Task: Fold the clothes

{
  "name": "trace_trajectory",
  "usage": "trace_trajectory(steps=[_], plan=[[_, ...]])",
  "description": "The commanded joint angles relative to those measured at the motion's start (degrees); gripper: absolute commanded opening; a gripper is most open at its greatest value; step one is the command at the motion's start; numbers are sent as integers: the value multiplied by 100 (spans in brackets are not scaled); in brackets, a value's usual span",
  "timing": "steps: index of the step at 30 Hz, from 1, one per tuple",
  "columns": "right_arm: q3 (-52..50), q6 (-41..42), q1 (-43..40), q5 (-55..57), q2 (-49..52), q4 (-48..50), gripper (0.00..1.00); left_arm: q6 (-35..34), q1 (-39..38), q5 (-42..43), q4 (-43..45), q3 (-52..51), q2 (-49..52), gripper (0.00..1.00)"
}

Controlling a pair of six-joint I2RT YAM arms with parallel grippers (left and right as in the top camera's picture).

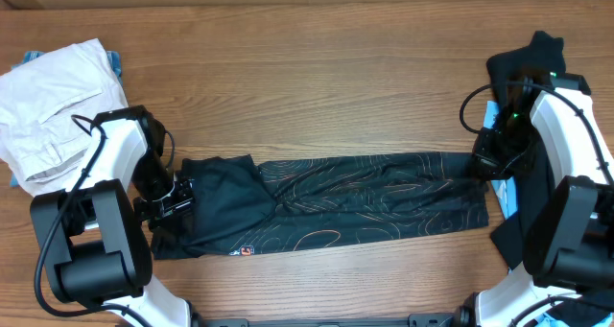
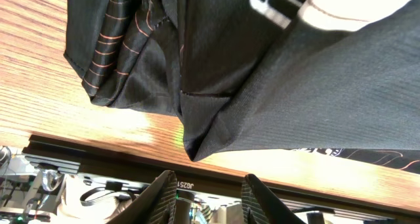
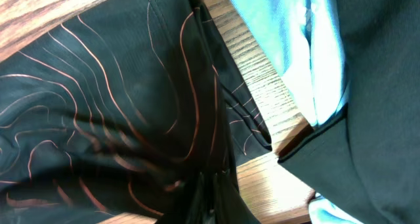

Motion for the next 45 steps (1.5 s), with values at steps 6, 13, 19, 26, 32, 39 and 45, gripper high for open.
trace_trajectory(steps=[6,13,19,26,32,39,45], plan=[[-13,-20,-11,57,-98,59,10,160,-46,398,-35,922,-37,38],[-13,-17,-11,55,-98,35,15,11,-44,393,417,1373,-35,48],[-13,-17,-11,55,-98,31,15,-9,-50,391,748,1338,-13,47],[-13,-17,-11,55,-98,26,15,-13,-74,382,1008,938,-9,45],[-13,-20,-11,55,-101,13,15,-13,-76,358,1377,457,-9,45],[-13,-20,-11,57,-98,-20,15,-13,-76,350,1600,387,-9,38],[-13,-20,-11,57,-98,-70,15,-11,-76,337,1797,258,-9,39]])
